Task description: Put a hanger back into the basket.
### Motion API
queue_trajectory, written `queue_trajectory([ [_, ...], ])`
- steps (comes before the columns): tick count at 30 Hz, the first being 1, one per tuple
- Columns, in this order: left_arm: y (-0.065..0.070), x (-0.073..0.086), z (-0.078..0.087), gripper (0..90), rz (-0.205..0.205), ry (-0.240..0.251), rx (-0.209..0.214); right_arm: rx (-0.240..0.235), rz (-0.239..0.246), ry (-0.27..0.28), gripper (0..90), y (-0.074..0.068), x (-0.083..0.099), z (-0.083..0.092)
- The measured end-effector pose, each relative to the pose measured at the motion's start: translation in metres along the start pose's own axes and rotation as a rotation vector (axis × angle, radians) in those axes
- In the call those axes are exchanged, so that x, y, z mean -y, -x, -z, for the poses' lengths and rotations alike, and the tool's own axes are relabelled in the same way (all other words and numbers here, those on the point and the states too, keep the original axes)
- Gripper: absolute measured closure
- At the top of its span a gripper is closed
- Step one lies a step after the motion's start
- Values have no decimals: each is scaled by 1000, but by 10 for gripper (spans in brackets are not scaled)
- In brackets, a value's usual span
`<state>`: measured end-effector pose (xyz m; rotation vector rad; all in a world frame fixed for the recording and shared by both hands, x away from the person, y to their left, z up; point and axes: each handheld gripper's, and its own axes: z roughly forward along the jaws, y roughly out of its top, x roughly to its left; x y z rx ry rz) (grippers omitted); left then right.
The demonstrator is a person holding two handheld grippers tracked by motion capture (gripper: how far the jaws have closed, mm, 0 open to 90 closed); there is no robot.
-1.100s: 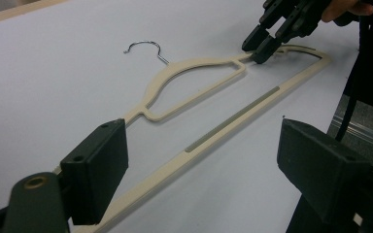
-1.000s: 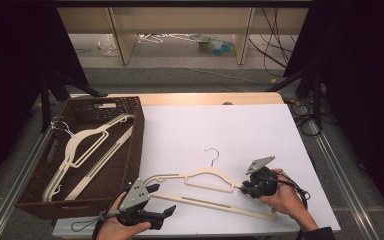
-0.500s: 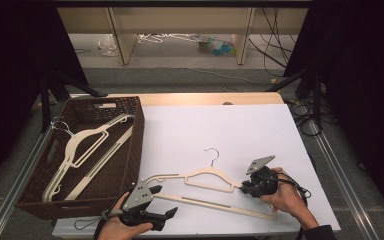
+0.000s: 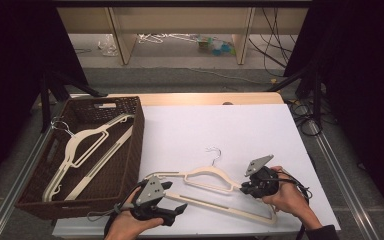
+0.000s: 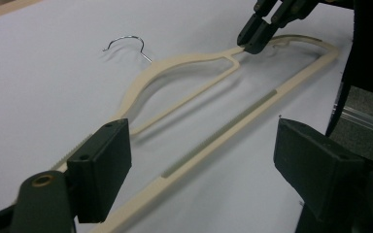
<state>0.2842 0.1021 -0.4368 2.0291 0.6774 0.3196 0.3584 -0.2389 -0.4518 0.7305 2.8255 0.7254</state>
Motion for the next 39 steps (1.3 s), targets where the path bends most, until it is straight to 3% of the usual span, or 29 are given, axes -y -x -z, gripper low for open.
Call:
queue_trajectory([
  [5,-7,-18,-23,231,-4,-11,-10,0,2,6,794,-2,-1,5],
  [6,-11,-22,-26,237,-32,-43,-17,2,3,3,795,-3,-1,9],
  [8,-17,-26,-38,241,-41,-70,-28,6,8,10,794,-3,-1,10],
  [11,-30,-32,-64,276,-34,-125,-39,15,17,18,795,-6,-1,18],
  [12,-30,-32,-64,288,-34,-125,-39,15,17,18,795,-6,-1,18],
  [13,-34,-33,-74,303,-48,-170,-36,22,30,30,795,-6,-1,22],
  [16,-36,-34,-86,324,-55,-203,-16,26,35,25,795,-9,-1,25],
  [17,-35,-34,-90,318,-55,-219,-27,31,37,34,795,-10,-2,27],
  [20,-37,-36,-100,293,-54,-226,2,38,44,37,795,-12,-3,32],
  [21,-39,-38,-102,293,-33,-226,10,38,44,37,795,-12,-3,32],
  [22,-40,-39,-104,382,-33,-216,9,44,45,43,795,-12,-3,32],
  [24,-41,-42,-109,383,-55,-233,13,35,48,43,795,-12,-3,33],
  [26,-43,-44,-114,368,-32,-260,28,35,53,39,795,-14,-3,35],
  [29,-49,-44,-120,402,-45,-286,46,45,57,47,795,-15,-4,36],
  [31,-51,-43,-124,441,-32,-275,43,43,54,51,795,-16,-4,37],
  [33,-54,-43,-124,471,-35,-284,56,41,56,55,795,-17,-4,37],
  [34,-57,-44,-123,490,-64,-301,68,41,64,56,795,-16,-4,37],
  [37,-59,-44,-125,555,-61,-294,97,33,67,45,794,-17,-5,38],
  [39,-59,-43,-126,640,-82,-303,116,37,76,56,794,-19,-6,38],
])
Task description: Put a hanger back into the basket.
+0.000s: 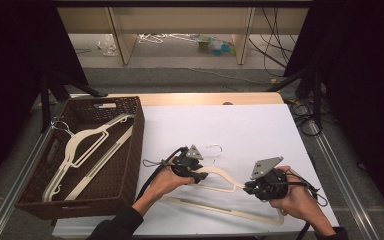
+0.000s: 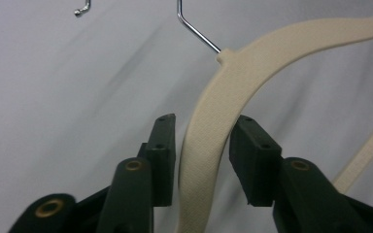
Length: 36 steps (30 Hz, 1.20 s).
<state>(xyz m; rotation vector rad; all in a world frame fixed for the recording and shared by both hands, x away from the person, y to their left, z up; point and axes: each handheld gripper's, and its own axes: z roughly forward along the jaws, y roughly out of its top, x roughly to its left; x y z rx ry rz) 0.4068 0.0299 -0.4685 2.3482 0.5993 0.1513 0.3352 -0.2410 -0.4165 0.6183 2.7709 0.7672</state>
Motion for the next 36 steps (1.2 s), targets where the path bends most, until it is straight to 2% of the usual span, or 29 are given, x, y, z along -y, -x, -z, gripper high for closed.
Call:
queue_trajectory([
  [3,0,0,2,673,-13,3,5,4,3,-2,794,-1,0,1],
  [7,1,-3,13,700,-44,17,15,10,37,13,794,-1,0,3],
  [8,4,-4,17,700,-35,32,16,13,44,18,794,-1,1,4],
  [10,8,-9,27,712,-73,39,23,14,57,22,795,2,2,7],
  [12,14,-13,34,722,-67,73,35,15,59,23,796,3,4,8],
  [13,17,-15,39,728,-81,77,37,14,67,28,796,4,6,9],
  [15,25,-18,52,745,-111,79,46,21,54,47,796,8,9,12],
  [20,31,-18,61,765,-122,82,76,29,45,75,792,8,8,19],
  [21,32,-18,63,769,-124,78,81,24,30,77,789,8,8,20],
  [27,36,-20,70,798,-118,82,114,49,13,111,698,9,7,23],
  [30,40,-22,74,815,-115,91,135,69,3,147,653,11,7,26],
  [31,41,-23,76,824,-116,92,137,75,-11,170,602,12,7,28],
  [32,42,-24,77,824,-117,95,140,75,-11,170,602,12,7,28],
  [33,44,-25,79,831,-113,100,144,81,-36,192,558,12,6,31],
  [35,45,-26,81,835,-121,94,143,86,-39,201,537,12,5,33],
  [36,47,-27,82,850,-127,95,149,93,-59,205,480,12,3,36],
])
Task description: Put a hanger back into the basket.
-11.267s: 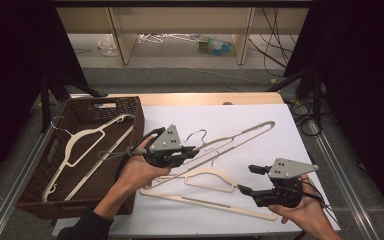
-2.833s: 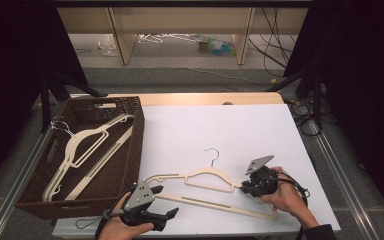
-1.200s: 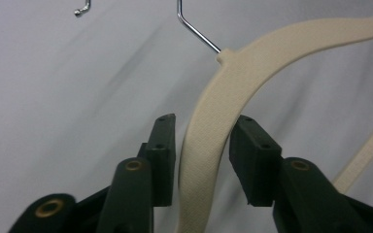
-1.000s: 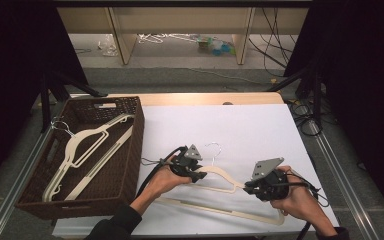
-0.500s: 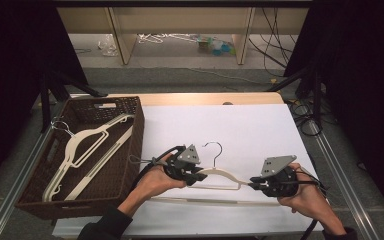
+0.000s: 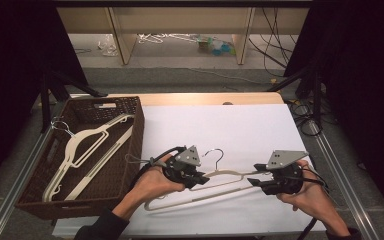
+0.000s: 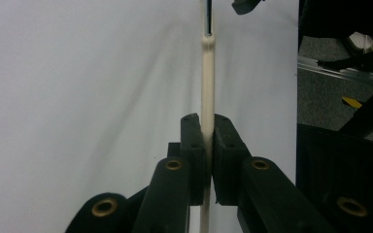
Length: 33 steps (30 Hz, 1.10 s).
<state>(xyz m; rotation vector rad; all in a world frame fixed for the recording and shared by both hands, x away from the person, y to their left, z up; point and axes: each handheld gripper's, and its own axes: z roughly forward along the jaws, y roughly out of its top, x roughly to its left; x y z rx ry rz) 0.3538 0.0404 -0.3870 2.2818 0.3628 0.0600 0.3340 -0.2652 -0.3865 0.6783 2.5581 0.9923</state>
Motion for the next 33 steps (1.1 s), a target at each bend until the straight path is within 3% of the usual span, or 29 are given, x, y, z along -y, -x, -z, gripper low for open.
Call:
queue_trajectory([
  [4,3,-3,3,855,-29,-22,-40,-13,-35,35,460,1,-1,2],
  [7,-1,-4,9,856,-4,6,-35,7,-68,43,439,3,0,4],
  [13,-4,-8,25,856,15,0,-70,40,-96,78,417,4,0,10],
  [18,-5,-15,38,856,17,-6,-93,39,-104,96,415,2,0,16],
  [23,-10,-30,63,856,0,15,-138,46,-87,119,407,1,1,19],
  [33,-27,-45,142,856,70,165,-235,43,-107,121,353,-2,5,15],
])
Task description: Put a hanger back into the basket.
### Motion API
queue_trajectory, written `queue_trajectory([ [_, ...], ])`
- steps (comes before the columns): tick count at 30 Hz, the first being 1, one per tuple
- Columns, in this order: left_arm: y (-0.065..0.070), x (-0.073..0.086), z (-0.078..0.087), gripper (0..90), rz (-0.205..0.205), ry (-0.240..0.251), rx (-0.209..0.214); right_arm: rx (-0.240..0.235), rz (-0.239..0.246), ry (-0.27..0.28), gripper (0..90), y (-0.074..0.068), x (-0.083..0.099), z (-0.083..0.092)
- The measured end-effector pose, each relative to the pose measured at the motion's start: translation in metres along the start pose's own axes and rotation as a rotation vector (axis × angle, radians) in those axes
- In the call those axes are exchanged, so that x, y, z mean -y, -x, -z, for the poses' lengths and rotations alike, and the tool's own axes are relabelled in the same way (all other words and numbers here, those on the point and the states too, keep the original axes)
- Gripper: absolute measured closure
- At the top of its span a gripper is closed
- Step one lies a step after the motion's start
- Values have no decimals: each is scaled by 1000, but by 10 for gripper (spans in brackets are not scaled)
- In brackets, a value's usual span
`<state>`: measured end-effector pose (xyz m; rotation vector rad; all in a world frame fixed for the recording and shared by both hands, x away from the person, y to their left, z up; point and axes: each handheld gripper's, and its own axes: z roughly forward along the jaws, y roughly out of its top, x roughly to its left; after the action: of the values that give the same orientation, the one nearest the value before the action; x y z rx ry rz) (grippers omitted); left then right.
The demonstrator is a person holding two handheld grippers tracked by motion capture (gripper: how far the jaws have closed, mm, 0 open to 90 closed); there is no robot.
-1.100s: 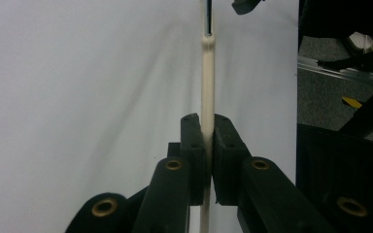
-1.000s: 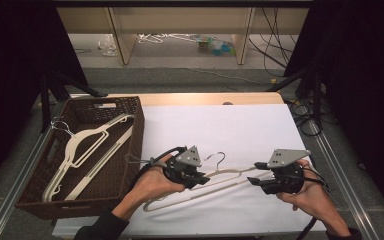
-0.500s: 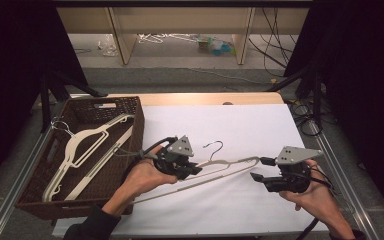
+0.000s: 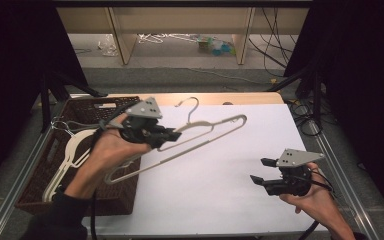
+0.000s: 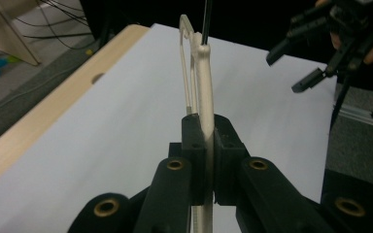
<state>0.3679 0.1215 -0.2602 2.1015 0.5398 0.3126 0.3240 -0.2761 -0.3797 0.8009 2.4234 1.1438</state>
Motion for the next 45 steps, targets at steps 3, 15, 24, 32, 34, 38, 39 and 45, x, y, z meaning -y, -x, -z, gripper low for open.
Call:
queue_trajectory([
  [3,-13,0,22,856,8,24,-47,5,7,-2,348,0,2,-2],
  [15,-66,35,82,856,89,-2,-261,-6,-4,-25,330,-1,6,-6],
  [24,-93,73,109,856,146,4,-338,-6,-3,-32,330,-2,8,-7],
  [32,-112,114,123,855,218,14,-369,-11,-10,-42,330,-3,9,-8],
  [34,-116,123,124,856,229,15,-372,-13,-5,-36,330,-3,9,-8],
  [38,-122,139,125,856,258,22,-389,-9,-10,-41,331,-4,9,-8],
  [39,-123,142,126,856,260,21,-392,-8,-4,-37,331,-4,9,-8],
  [45,-128,157,130,855,274,38,-390,-17,-6,-46,330,-4,11,-11],
])
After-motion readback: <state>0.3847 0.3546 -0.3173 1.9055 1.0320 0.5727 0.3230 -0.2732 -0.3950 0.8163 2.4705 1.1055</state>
